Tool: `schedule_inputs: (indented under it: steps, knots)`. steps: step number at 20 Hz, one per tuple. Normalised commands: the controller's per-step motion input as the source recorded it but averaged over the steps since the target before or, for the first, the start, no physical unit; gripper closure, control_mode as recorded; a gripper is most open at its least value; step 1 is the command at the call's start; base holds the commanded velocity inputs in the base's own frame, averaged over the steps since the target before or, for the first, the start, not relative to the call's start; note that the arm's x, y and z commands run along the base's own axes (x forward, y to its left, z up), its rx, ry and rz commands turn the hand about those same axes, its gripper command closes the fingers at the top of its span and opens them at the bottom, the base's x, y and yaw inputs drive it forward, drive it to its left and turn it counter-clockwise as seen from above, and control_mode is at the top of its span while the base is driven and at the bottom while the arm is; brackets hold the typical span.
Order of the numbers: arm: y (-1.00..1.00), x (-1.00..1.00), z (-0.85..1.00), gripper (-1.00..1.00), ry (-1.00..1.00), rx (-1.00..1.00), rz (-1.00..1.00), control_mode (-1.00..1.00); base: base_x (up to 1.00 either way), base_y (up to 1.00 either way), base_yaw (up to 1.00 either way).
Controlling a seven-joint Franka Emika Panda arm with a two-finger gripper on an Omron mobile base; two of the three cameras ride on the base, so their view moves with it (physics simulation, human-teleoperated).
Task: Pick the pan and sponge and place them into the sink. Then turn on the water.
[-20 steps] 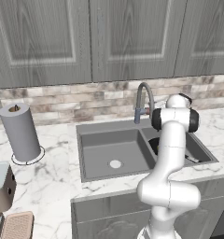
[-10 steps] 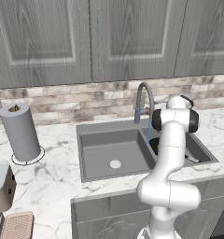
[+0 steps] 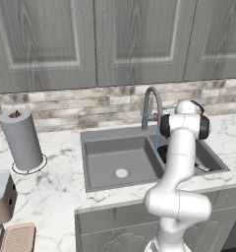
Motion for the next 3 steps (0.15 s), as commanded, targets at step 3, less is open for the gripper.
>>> schedule_inputs:
  steps: [3]
  knots:
    - [-0.07,-0.35,0.01,1.0,0.0,0.03,0.0,-1.0,0.0,0.0,0.0]
